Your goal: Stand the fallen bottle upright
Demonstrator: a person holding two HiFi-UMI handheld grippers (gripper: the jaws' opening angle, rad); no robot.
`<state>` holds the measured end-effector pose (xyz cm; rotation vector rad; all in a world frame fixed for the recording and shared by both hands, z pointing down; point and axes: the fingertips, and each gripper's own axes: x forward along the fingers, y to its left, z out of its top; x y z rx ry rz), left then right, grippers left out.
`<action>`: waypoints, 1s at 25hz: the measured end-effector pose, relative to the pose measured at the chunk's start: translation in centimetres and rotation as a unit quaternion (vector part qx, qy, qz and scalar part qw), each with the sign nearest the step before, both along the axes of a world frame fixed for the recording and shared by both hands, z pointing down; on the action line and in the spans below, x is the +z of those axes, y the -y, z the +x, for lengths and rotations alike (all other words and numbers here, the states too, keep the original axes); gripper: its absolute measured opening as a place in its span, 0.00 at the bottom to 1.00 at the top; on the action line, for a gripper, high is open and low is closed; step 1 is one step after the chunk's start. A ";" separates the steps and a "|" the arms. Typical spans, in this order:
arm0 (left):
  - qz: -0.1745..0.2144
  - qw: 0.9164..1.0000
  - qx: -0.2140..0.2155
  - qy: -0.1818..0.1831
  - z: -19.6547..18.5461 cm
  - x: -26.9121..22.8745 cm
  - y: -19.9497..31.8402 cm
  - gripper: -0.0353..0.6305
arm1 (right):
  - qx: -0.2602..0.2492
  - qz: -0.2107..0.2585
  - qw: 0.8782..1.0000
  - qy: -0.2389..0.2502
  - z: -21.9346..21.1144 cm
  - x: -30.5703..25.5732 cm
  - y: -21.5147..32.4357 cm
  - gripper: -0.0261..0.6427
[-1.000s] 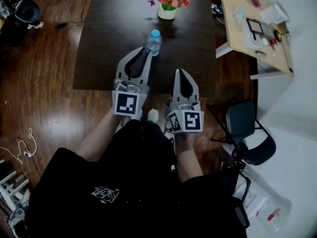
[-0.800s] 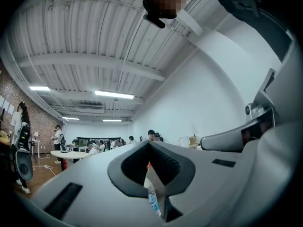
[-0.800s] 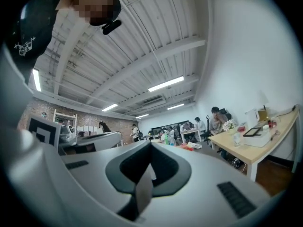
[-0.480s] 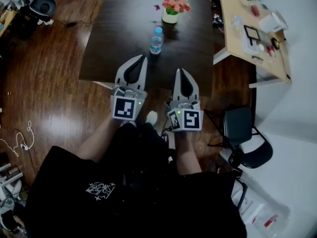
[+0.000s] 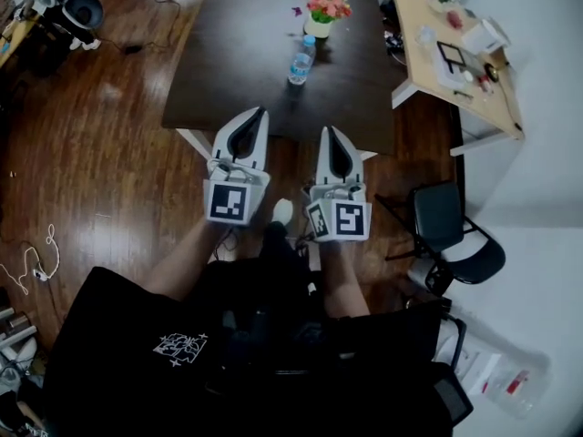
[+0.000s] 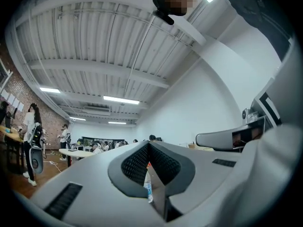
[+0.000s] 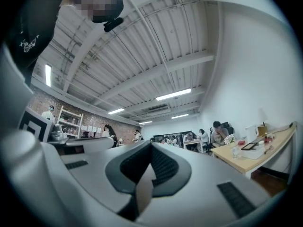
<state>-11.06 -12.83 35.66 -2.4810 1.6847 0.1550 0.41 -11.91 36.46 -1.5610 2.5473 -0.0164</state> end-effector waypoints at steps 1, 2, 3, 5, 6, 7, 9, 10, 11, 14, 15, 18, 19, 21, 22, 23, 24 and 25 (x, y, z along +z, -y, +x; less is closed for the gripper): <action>0.000 1.000 0.001 -0.004 -0.6 0.0 -1.5 0.03 | 0.002 0.001 1.000 -0.002 -0.6 0.0 -1.5 0.06; 0.001 1.000 0.003 -0.007 -1.3 -0.1 -3.1 0.03 | 0.005 0.002 1.000 -0.002 -1.2 0.0 -3.1 0.06; 0.003 1.000 0.005 -0.010 -1.9 -0.2 -4.6 0.03 | 0.008 0.001 1.000 -0.002 -1.8 0.0 -4.7 0.06; 0.006 1.000 0.010 -0.013 -3.1 -0.3 -7.8 0.03 | 0.012 -0.002 1.000 -0.002 -2.9 0.0 -8.0 0.06; 0.007 1.000 0.011 -0.014 -3.6 -0.4 -9.2 0.03 | 0.013 -0.003 1.000 -0.002 -3.5 0.0 -9.7 0.06; 0.008 1.000 0.013 -0.015 -4.0 -0.5 -10.6 0.03 | 0.014 -0.005 1.000 0.000 -4.0 -0.1 -11.3 0.06; 0.010 1.000 0.016 -0.022 -4.7 -1.1 -13.0 0.03 | 0.016 -0.006 1.000 -0.002 -4.9 -0.4 -13.9 0.06; 0.011 0.999 0.017 -0.027 -5.0 -1.4 -14.1 0.03 | 0.016 -0.006 1.000 -0.005 -5.2 -0.5 -14.9 0.06; 0.012 0.999 0.018 -0.031 -5.2 -1.8 -15.1 0.03 | 0.016 -0.005 1.000 -0.007 -5.5 -0.7 -15.8 0.06; 0.016 0.999 0.018 -0.029 -4.9 -2.4 -17.5 0.03 | 0.018 -0.001 1.000 -0.013 -5.5 -1.2 -17.5 0.06; 0.014 0.999 0.018 -0.029 -4.5 -2.5 -18.2 0.03 | 0.019 0.000 1.000 -0.015 -5.3 -1.3 -18.0 0.06; 0.009 0.999 0.019 -0.027 -3.4 -2.6 -19.7 0.03 | 0.016 0.003 1.000 -0.015 -4.6 -1.9 -19.2 0.06; 0.008 0.999 0.018 -0.026 -3.1 -2.7 -20.1 0.03 | 0.014 0.004 1.000 -0.013 -4.3 -2.0 -19.5 0.06; 0.010 1.000 0.014 -0.024 -2.5 -3.1 -20.8 0.03 | 0.011 0.005 1.000 -0.010 -3.8 -2.4 -20.1 0.06; 0.013 1.000 0.013 -0.022 -2.2 -3.3 -21.2 0.03 | 0.010 0.006 1.000 -0.007 -3.5 -2.6 -20.4 0.06; 0.015 1.000 0.013 -0.021 -1.8 -3.5 -21.5 0.03 | 0.009 0.007 1.000 -0.006 -3.2 -2.8 -20.6 0.06; 0.015 1.000 0.013 -0.019 -1.4 -3.5 -21.8 0.03 | 0.008 0.007 1.000 -0.005 -2.9 -2.8 -20.8 0.06; 0.015 1.000 0.013 -0.017 -1.0 -3.4 -22.1 0.03 | 0.007 0.006 1.000 -0.005 -2.6 -2.7 -21.1 0.06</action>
